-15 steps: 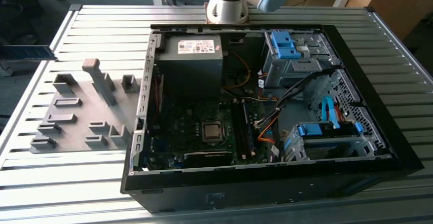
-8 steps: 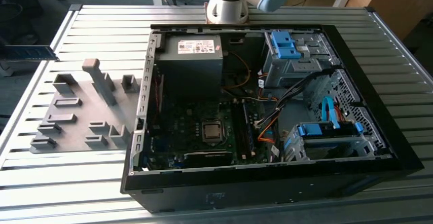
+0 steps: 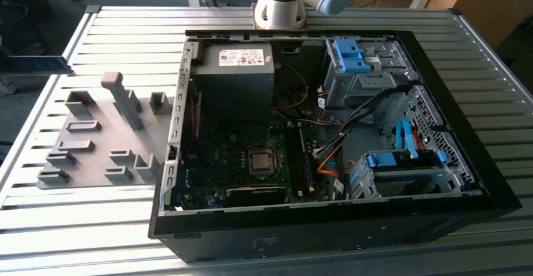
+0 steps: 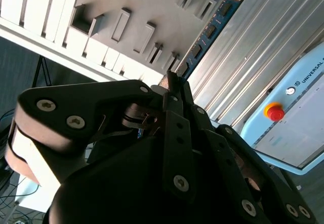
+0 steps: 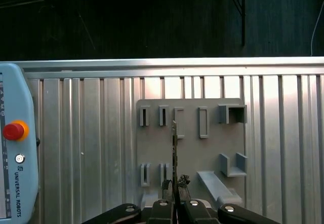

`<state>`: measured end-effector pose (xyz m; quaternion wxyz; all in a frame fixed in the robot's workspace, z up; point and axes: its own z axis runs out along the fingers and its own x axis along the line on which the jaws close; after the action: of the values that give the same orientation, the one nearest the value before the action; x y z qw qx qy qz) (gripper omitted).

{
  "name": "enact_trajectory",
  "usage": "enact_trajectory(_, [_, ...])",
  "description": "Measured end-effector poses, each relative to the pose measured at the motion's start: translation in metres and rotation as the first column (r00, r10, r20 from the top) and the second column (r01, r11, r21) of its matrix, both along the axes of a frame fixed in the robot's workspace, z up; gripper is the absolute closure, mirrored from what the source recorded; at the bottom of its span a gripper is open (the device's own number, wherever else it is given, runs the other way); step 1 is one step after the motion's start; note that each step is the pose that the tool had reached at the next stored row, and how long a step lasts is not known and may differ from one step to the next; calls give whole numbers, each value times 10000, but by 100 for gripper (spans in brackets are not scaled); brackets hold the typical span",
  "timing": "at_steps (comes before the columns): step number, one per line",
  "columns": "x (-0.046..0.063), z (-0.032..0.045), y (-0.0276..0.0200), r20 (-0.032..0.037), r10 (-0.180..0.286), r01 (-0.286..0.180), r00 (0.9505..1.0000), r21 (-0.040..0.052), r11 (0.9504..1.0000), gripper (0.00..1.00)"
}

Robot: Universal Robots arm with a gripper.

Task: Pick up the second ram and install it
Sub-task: 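Pick up the second ram and move it above second insertion slot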

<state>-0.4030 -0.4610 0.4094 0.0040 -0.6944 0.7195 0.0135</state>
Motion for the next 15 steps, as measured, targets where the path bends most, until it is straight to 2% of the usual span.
enact_trajectory(15, [69,0,0,1,1,-1,10000,0,10000,86])
